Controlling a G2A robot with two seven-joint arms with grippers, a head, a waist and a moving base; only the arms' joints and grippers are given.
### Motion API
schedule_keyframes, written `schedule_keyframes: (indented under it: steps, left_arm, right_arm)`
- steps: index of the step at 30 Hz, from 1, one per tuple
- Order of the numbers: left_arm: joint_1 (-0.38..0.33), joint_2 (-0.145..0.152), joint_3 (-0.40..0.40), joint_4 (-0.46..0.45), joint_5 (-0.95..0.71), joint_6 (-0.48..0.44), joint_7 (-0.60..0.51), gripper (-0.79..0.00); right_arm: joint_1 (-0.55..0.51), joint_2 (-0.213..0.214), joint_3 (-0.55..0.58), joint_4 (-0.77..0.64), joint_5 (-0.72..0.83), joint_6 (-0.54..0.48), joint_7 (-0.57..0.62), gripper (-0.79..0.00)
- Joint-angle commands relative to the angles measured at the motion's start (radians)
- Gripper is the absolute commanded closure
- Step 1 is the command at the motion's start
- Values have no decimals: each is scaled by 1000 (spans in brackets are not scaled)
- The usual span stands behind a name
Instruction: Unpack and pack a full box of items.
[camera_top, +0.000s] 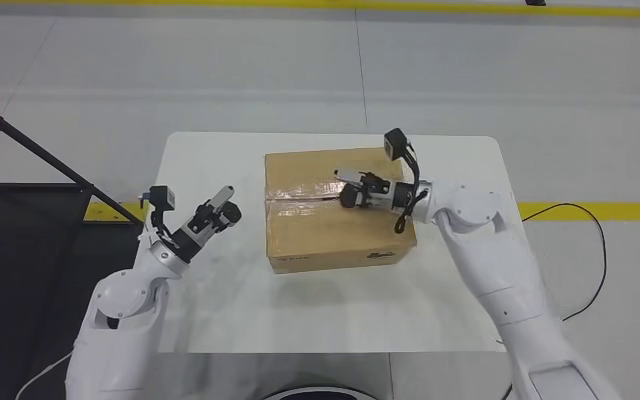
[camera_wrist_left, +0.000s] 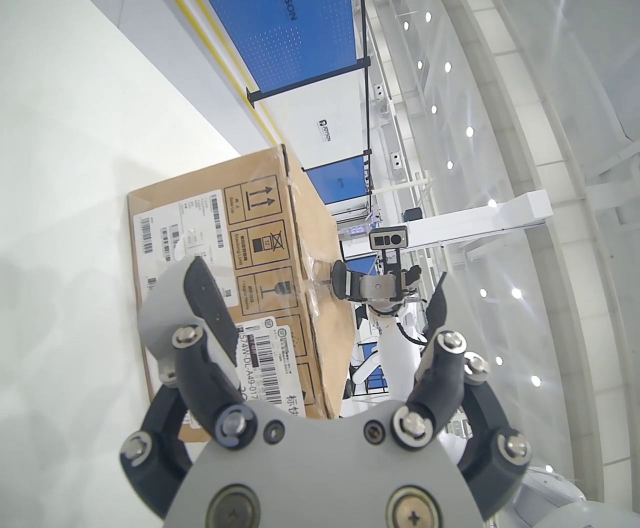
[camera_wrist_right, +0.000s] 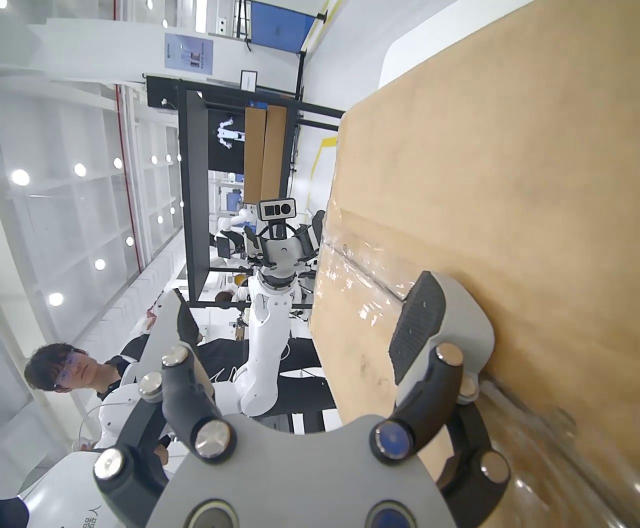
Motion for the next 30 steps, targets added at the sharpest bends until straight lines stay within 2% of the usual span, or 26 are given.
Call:
schedule_keyframes:
  steps: [1, 8, 17, 30]
  left_arm:
    - [-1, 1, 5, -2, 0, 0, 2, -785]
    - [-5, 6, 23, -10, 4, 6, 11, -785]
    - [-15, 12, 43, -16, 10, 13, 22, -785]
    - [-52, 18, 73, -21, 10, 23, 41, -785]
  right_arm:
    - [-35, 15, 46, -37, -15, 17, -1, -785]
    - [-115, 47, 157, -89, -36, 46, -25, -785]
    - [-194, 77, 290, -104, 18, 10, -30, -785]
    - [-260, 100, 380, -75, 76, -29, -43, -785]
